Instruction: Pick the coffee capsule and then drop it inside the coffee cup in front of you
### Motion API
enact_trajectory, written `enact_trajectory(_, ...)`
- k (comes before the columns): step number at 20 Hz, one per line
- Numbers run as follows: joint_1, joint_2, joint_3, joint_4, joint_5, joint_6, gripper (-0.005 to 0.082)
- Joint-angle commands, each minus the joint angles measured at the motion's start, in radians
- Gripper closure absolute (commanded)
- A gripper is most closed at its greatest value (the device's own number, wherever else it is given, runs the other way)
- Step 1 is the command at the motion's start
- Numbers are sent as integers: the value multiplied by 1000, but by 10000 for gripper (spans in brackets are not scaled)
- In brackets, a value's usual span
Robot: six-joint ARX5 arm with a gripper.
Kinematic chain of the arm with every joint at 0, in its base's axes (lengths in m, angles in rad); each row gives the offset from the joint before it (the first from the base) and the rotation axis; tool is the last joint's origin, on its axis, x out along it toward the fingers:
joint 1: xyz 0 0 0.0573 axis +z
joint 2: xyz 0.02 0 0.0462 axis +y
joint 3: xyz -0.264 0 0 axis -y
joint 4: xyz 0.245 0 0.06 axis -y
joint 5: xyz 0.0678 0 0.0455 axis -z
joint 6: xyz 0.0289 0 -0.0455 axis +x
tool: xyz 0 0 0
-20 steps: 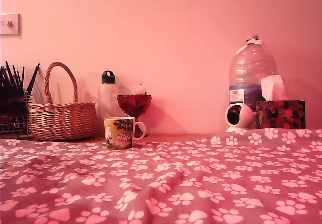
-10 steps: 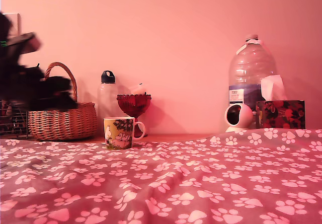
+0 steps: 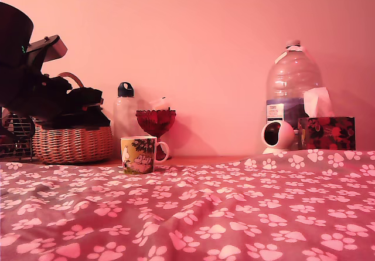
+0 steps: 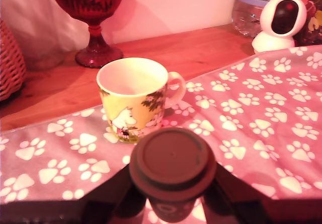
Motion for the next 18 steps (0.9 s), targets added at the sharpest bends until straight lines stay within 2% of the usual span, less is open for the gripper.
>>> enact_trajectory(1,1,-14,-22,10,-5,-2,536)
enact_trajectory(10,1,-14,-19,-5,-14,-13,536)
enact_trajectory(18,-10,-14,168,-352,-10,-1,536)
